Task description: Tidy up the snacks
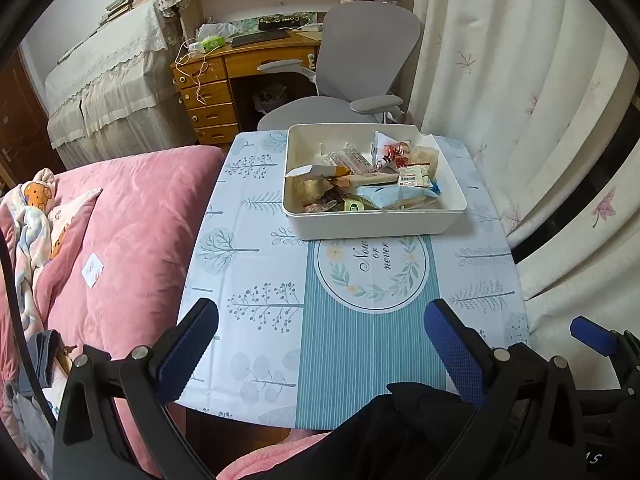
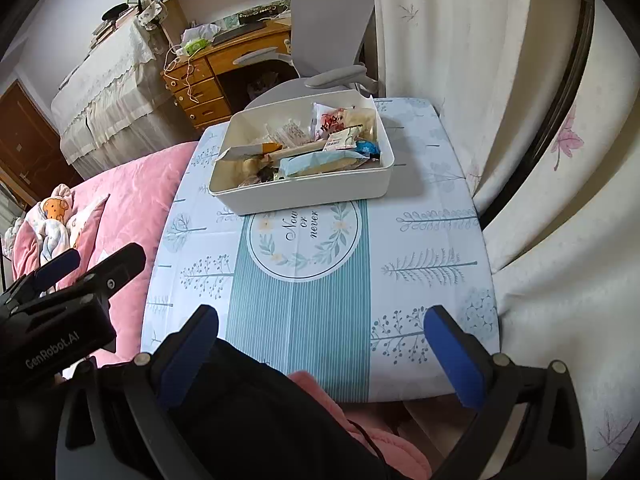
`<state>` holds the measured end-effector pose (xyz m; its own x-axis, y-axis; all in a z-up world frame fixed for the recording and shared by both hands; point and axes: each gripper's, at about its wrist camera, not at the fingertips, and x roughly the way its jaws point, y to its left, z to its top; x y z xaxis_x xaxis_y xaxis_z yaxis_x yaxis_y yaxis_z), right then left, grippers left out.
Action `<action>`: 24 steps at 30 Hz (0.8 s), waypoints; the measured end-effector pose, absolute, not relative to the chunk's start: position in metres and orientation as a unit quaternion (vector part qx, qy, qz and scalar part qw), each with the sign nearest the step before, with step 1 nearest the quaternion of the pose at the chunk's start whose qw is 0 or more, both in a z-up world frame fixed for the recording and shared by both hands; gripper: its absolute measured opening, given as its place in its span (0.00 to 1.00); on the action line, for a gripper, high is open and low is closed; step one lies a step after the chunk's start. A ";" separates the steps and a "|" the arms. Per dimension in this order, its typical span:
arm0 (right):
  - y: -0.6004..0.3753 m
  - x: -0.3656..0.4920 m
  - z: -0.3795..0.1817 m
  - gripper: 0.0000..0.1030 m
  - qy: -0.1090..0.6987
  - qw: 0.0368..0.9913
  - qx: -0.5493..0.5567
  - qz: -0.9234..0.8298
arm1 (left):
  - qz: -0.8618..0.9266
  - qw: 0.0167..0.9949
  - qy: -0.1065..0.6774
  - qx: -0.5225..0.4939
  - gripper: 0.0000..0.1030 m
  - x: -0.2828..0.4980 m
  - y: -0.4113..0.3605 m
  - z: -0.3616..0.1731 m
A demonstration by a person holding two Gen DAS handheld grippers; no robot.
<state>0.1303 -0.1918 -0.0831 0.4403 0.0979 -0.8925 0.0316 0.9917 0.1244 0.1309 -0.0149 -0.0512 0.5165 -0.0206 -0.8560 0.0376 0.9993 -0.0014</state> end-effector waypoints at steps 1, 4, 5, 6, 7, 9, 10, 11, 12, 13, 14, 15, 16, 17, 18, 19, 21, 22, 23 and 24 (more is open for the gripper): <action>-0.192 0.131 -0.083 1.00 0.529 0.846 0.062 0.019 | -0.017 0.870 0.493 0.009 0.99 0.132 -0.016 -0.052; -0.193 0.133 -0.083 1.00 0.531 0.845 0.062 0.018 | -0.016 0.869 0.495 0.008 0.99 0.134 -0.017 -0.052; -0.194 0.134 -0.084 1.00 0.532 0.844 0.062 0.018 | -0.016 0.868 0.496 0.008 0.99 0.134 -0.018 -0.052; -0.194 0.134 -0.084 1.00 0.533 0.844 0.062 0.018 | -0.016 0.868 0.497 0.008 0.99 0.134 -0.018 -0.052; -0.194 0.135 -0.084 1.00 0.533 0.843 0.062 0.018 | -0.016 0.867 0.497 0.008 0.99 0.135 -0.019 -0.053; -0.195 0.135 -0.085 1.00 0.535 0.843 0.063 0.018 | -0.015 0.867 0.499 0.009 0.99 0.136 -0.020 -0.053; -0.196 0.135 -0.085 1.00 0.534 0.843 0.063 0.018 | -0.015 0.867 0.499 0.009 0.99 0.137 -0.020 -0.053; -0.196 0.137 -0.085 1.00 0.535 0.842 0.063 0.017 | -0.014 0.867 0.498 0.009 0.99 0.137 -0.020 -0.053; -0.197 0.137 -0.086 1.00 0.536 0.842 0.064 0.017 | -0.015 0.867 0.498 0.009 0.99 0.136 -0.020 -0.053; -0.198 0.138 -0.087 1.00 0.537 0.841 0.064 0.017 | -0.014 0.867 0.499 0.009 0.99 0.137 -0.021 -0.053; -0.199 0.139 -0.087 1.00 0.538 0.841 0.065 0.017 | -0.014 0.867 0.498 0.010 0.99 0.136 -0.020 -0.053; -0.200 0.140 -0.088 1.00 0.538 0.840 0.065 0.017 | -0.013 0.867 0.498 0.010 0.99 0.136 -0.020 -0.053; -0.201 0.141 -0.088 1.00 0.539 0.840 0.066 0.016 | -0.013 0.867 0.498 0.011 0.99 0.137 -0.021 -0.054; -0.202 0.142 -0.089 1.00 0.539 0.839 0.066 0.017 | -0.012 0.867 0.498 0.011 0.99 0.137 -0.022 -0.054; -0.202 0.142 -0.089 1.00 0.540 0.839 0.066 0.017 | -0.012 0.867 0.498 0.012 0.99 0.137 -0.022 -0.054; -0.202 0.142 -0.089 1.00 0.540 0.839 0.067 0.017 | -0.011 0.867 0.499 0.012 0.99 0.138 -0.023 -0.054; -0.204 0.145 -0.091 1.00 0.542 0.837 0.068 0.017 | -0.007 0.866 0.499 0.011 0.99 0.139 -0.024 -0.055; -0.205 0.146 -0.092 1.00 0.544 0.836 0.068 0.018 | -0.006 0.866 0.499 0.011 0.99 0.140 -0.024 -0.056; -0.206 0.147 -0.093 1.00 0.545 0.836 0.069 0.019 | -0.004 0.866 0.499 0.011 0.99 0.141 -0.024 -0.056; -0.206 0.147 -0.093 1.00 0.545 0.836 0.069 0.019 | -0.003 0.866 0.500 0.011 0.99 0.142 -0.025 -0.056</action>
<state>0.1471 -0.2060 -0.0927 0.4059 0.1061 -0.9078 0.0434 0.9899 0.1350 0.1419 -0.0254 -0.0560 0.5005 0.0064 -0.8657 0.0154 0.9997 0.0164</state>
